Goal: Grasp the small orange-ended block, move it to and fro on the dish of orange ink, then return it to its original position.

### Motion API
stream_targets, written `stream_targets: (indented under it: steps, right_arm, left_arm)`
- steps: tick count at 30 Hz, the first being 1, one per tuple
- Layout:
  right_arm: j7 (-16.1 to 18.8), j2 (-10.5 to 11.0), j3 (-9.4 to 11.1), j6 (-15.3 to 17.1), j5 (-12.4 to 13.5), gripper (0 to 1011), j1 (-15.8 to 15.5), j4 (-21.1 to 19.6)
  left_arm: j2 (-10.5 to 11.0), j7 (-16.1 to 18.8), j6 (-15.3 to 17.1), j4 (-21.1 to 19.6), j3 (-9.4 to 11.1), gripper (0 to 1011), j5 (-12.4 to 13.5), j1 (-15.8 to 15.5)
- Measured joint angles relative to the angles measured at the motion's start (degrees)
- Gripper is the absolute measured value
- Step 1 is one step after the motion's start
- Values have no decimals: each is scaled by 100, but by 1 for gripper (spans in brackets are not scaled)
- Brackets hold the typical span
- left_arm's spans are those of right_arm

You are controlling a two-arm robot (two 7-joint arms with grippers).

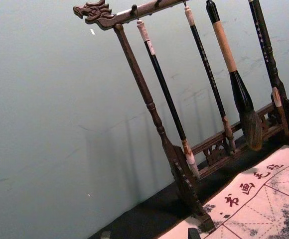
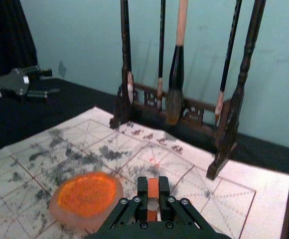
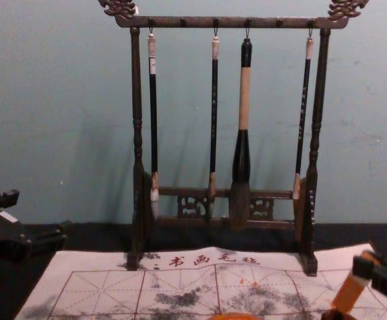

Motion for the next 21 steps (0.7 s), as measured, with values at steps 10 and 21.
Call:
stream_targets:
  steps: [10, 21]
  right_arm:
    - [36, 7, 14, 1, -21, 72, 174, -192]
    - [295, -42, -437, 131, -315, 73, 618, -55]
  left_arm:
    - [0, 0, 0, 0, 0, 1001, 0, 0]
    - [0, 0, 0, 0, 0, 1001, 0, 0]
